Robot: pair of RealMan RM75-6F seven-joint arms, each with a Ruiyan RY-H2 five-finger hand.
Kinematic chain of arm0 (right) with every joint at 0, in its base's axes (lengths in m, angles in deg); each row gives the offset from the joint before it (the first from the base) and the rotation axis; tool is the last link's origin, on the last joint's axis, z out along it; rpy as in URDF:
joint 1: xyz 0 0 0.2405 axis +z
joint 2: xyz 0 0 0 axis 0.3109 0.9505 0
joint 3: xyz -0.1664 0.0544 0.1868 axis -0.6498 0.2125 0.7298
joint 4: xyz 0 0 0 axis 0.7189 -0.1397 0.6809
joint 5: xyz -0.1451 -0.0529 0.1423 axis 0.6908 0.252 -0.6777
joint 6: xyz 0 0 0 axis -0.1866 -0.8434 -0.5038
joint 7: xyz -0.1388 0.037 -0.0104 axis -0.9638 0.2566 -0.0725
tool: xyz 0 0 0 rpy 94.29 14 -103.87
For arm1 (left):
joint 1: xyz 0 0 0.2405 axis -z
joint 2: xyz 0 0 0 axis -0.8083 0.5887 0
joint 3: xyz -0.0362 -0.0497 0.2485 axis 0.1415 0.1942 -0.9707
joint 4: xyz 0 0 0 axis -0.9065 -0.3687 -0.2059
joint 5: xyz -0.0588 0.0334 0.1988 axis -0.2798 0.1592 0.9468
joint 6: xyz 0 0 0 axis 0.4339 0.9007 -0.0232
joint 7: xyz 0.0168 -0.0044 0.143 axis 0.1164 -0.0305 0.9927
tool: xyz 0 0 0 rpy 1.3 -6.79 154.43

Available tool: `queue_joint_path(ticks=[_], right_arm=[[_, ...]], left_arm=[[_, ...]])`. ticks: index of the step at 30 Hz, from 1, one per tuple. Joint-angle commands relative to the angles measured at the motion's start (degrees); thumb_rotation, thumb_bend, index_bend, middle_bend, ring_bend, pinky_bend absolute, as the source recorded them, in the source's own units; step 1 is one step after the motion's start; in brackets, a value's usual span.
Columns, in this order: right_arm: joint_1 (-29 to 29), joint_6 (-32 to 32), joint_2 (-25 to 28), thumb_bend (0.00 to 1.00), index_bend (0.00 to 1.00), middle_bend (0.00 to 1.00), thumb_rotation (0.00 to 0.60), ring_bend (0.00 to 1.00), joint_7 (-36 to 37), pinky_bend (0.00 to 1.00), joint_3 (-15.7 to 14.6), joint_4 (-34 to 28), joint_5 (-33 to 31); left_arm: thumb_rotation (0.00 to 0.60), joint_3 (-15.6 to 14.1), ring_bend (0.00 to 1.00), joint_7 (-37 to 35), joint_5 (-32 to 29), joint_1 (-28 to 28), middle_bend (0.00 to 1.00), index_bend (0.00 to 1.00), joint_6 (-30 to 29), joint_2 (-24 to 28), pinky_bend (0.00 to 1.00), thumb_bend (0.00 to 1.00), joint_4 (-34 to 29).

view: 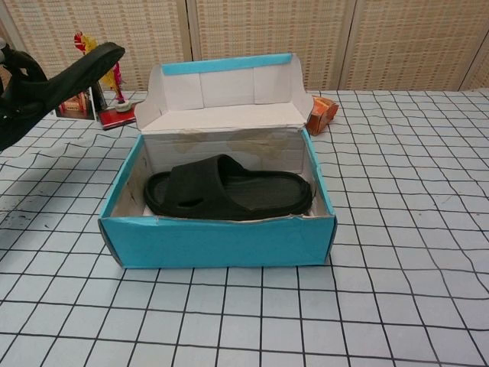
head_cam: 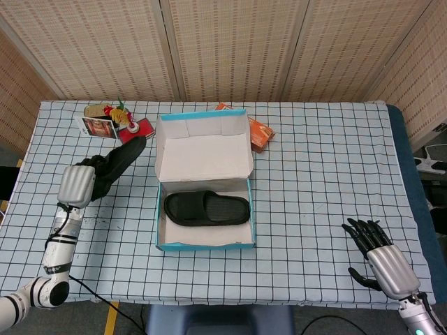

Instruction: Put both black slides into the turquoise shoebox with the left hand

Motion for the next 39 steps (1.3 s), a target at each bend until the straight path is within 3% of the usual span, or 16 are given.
queue_joint_path(ticks=[1,5,10,18,24,39], right_arm=[[0.0,0.1,0.0,0.18,0.0,0.0,0.6,0.0,-0.1,0.0,0.0,0.0,-0.1],[0.1,0.2,-0.1,0.18,0.0,0.0,0.6,0.0,-0.2,0.0,0.0,-0.1,-0.2],[0.1,0.2,-0.1,0.18,0.0,0.0,0.6,0.0,0.2,0.0,0.1,0.1,-0.3],[0.1,0.4,0.3,0.18,0.0,0.0,0.6,0.0,0.6,0.0,-0.1,0.3,-0.6],[-0.2,-0.5,0.6,0.18,0.0,0.0,0.6,0.0,0.9,0.0,-0.1,0.3,-0.1],[0.1,0.6,0.7,0.18,0.0,0.0,0.6,0.0,0.4,0.0,-0.6,0.1,0.1]], left_arm=[[0.6,-0.6,0.74,-0.6,3.7,-0.5,0.69,0.62,-0.2,5.9,0.53,0.62,-12.3],[0.6,-0.7,0.74,-0.2,5.2,0.4,0.69,0.62,1.8,9.4,0.55,0.62,-19.5],[0.6,0.1,0.75,2.1,4.2,2.2,0.7,0.62,4.2,11.6,0.57,0.63,-24.5],[0.6,-0.9,0.75,8.5,2.2,5.4,0.7,0.61,9.1,14.1,0.56,0.63,-32.4],[0.6,-1.0,0.75,9.7,0.1,7.6,0.69,0.61,11.9,14.5,0.56,0.63,-34.9],[0.6,-1.1,0.75,2.5,-5.3,14.2,0.69,0.6,24.0,16.1,0.57,0.62,-36.5]])
